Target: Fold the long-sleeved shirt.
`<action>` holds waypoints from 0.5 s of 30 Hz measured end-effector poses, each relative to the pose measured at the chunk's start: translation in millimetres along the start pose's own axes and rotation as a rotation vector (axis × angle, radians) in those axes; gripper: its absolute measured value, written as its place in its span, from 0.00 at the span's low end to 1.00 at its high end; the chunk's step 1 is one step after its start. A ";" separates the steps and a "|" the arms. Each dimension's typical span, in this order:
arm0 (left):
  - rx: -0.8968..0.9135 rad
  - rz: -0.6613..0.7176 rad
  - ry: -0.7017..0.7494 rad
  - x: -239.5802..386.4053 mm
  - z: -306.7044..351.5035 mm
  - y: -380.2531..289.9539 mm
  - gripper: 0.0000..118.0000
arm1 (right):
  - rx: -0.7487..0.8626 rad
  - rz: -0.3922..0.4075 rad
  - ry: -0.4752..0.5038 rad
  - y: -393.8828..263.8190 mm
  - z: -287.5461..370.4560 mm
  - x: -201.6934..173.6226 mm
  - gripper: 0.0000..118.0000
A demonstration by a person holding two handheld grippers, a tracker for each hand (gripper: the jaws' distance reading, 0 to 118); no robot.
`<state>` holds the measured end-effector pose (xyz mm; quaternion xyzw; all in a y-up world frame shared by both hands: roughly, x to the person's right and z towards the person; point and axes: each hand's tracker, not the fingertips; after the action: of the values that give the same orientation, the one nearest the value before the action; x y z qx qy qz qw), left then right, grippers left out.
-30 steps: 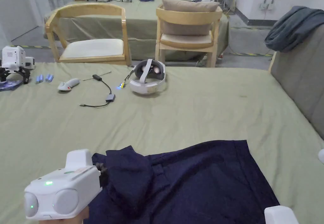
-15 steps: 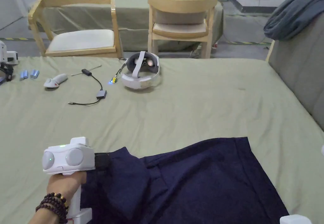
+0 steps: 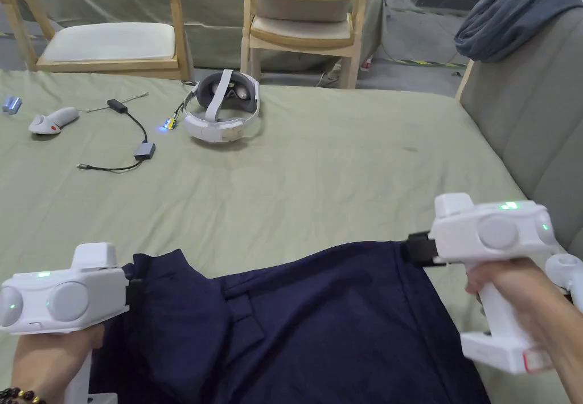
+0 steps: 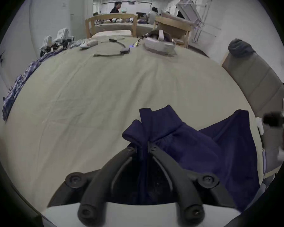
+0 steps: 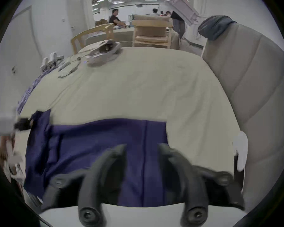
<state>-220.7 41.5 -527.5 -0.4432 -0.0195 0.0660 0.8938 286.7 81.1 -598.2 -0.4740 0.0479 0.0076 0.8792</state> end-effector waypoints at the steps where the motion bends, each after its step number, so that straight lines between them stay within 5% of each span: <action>1: 0.021 -0.017 -0.001 0.6 2.6 -0.5 0.11 | -0.051 -0.015 0.013 10.4 -12.3 1.8 0.46; 7: 0.106 -0.044 -0.001 6.8 4.3 -10.6 0.11 | -0.175 -0.073 0.009 36.5 -91.7 11.7 0.43; 12: 0.107 -0.062 0.008 7.6 -1.7 -12.4 0.11 | -0.243 -0.092 0.014 25.0 -115.5 4.8 0.06; 15: 0.107 -0.067 0.014 8.0 -1.1 -8.6 0.11 | -0.193 -0.071 -0.001 18.9 -90.1 -7.8 0.04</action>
<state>-211.8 36.5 -521.5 -0.3941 -0.0245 0.0341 0.9181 270.8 16.6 -662.5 -0.5577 0.0296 -0.0188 0.8293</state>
